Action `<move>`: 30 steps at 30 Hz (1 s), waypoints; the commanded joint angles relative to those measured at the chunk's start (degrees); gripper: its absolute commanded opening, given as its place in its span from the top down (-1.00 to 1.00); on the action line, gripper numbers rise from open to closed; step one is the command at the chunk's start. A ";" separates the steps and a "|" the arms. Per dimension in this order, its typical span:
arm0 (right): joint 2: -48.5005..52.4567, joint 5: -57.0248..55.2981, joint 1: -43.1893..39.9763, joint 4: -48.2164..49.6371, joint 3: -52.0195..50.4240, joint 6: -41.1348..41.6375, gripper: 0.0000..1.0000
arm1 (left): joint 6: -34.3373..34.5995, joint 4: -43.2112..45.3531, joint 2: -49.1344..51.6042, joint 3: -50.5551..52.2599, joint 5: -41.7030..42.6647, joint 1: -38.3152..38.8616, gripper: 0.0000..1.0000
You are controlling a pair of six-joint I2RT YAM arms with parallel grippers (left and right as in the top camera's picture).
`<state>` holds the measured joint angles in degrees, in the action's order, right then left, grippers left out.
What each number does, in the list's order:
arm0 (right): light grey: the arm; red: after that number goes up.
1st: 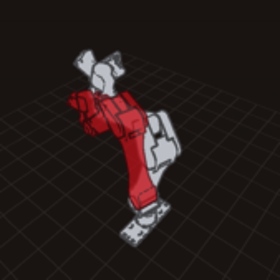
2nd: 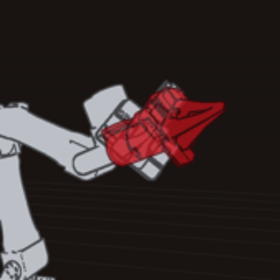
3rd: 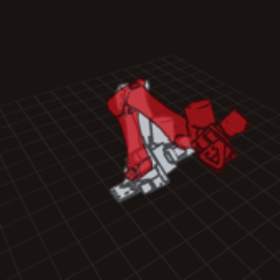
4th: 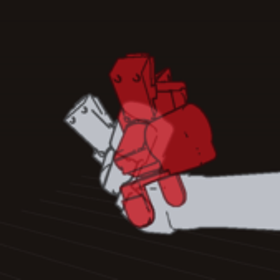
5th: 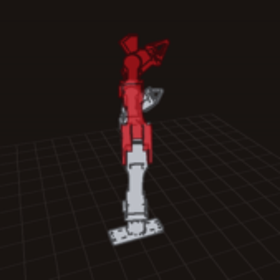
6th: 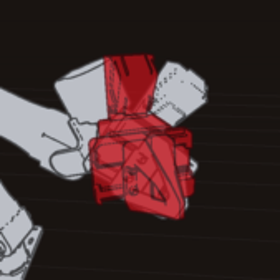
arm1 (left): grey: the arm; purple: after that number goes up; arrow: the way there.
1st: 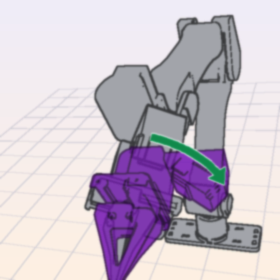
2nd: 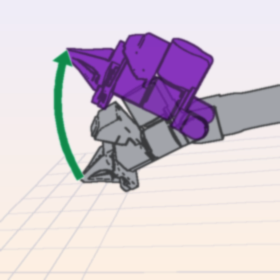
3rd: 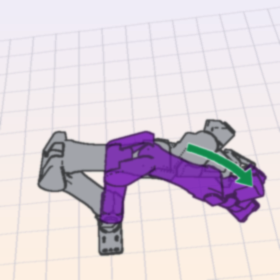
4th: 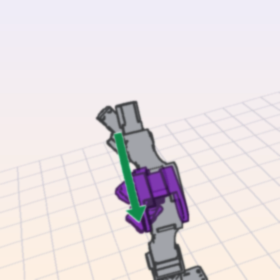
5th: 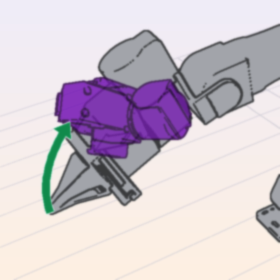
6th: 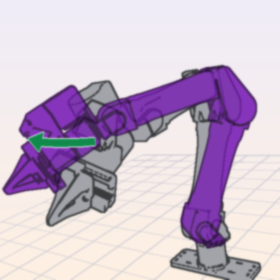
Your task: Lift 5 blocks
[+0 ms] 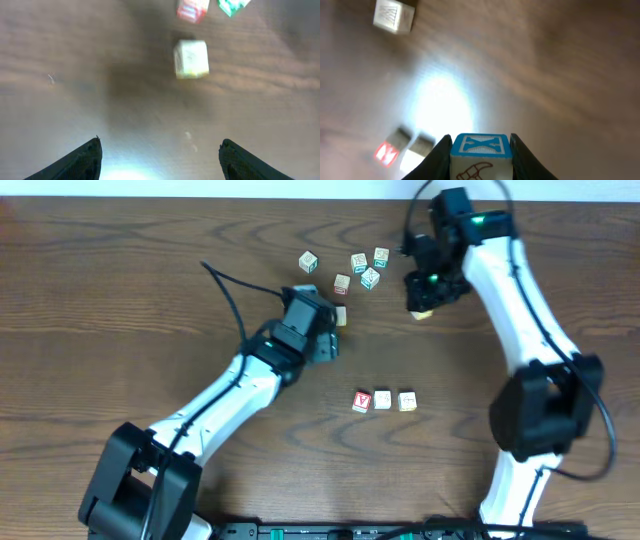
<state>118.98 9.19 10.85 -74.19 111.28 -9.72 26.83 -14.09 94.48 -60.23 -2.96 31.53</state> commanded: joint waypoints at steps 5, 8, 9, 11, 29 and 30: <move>-13.49 -3.32 -2.19 -4.79 -6.19 5.95 0.97 | -8.20 3.78 3.80 0.35 1.44 -1.40 -0.61; -18.97 -3.13 -2.29 -2.25 -14.56 8.94 0.97 | -8.20 5.42 5.86 0.35 1.46 -1.40 -0.62; -20.96 -3.15 -2.29 -0.92 -17.88 9.88 0.97 | -8.20 6.14 6.56 0.35 1.49 -1.33 -0.61; -24.87 -3.19 -2.29 2.51 -25.18 11.34 0.98 | -8.44 7.63 7.80 0.35 2.21 -1.29 -0.61; -36.46 -0.07 -2.29 25.57 -62.36 21.49 0.92 | -8.79 18.95 13.79 0.17 5.64 -1.18 -0.63; -36.46 -0.61 -2.29 25.77 -62.47 21.49 0.92 | -8.79 19.32 14.32 0.17 6.25 -1.18 -0.63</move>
<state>83.02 9.10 8.67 -49.12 49.15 10.26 19.00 4.60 106.63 -60.03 2.04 30.22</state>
